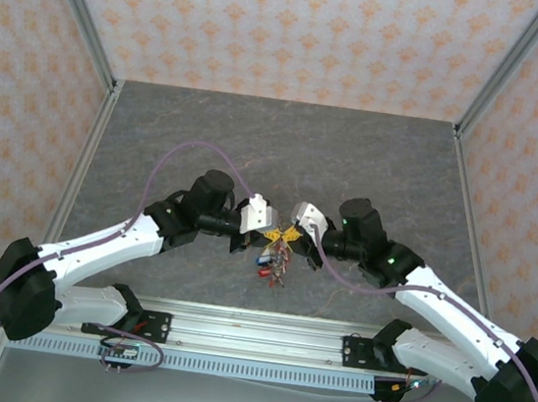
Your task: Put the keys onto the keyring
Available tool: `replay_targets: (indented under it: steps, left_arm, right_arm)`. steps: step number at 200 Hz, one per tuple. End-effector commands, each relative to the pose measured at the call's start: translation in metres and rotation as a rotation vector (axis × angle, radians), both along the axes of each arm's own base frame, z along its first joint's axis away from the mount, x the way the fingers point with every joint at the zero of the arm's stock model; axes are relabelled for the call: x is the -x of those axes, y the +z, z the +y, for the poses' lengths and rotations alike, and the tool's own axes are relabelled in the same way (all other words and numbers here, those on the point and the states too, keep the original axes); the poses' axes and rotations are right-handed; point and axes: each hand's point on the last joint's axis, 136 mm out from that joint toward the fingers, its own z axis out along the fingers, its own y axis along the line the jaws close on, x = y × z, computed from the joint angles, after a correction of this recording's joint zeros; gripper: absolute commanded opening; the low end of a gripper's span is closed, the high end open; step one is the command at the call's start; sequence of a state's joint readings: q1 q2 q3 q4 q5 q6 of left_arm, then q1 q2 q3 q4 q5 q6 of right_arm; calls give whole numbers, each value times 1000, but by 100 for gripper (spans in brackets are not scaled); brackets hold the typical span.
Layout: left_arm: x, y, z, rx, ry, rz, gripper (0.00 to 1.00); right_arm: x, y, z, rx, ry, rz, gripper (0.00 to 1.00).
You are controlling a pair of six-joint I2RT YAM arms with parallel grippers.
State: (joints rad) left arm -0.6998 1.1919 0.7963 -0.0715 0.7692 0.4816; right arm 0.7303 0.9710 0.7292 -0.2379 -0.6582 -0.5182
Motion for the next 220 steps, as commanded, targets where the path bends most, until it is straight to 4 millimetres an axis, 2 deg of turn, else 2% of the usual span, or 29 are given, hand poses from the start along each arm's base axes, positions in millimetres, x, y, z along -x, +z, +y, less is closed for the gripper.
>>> replay_targets:
  steps: [1,28,65,89,121,140,172,192,220]
  left_arm:
    - [1,-1,0,-44,-23,-26,9]
    - [0,2,-4,-12,-23,-21,10]
    - [0,-2,-8,-22,-32,-12,9]
    - [-1,0,-10,-8,-30,-13,0]
    - [-4,4,-14,25,-21,-7,0]
    - [-4,8,-15,58,-15,-7,0]
    - [-6,16,-16,96,-8,-11,0]
    - [-7,20,-16,114,-9,-13,0]
    - [-6,22,-14,118,-7,-12,0]
  right_arm:
    - [4,28,8,-19,55,-38,0]
    - [6,31,8,68,53,-24,0]
    - [8,47,13,83,60,-29,0]
    - [7,45,13,123,50,-12,0]
    - [6,46,14,112,46,-19,2]
    - [1,42,8,92,-4,-48,10]
    - [7,19,-7,160,-22,3,18]
    - [4,14,-11,144,-60,-5,21]
    - [3,15,-16,110,-86,-19,20]
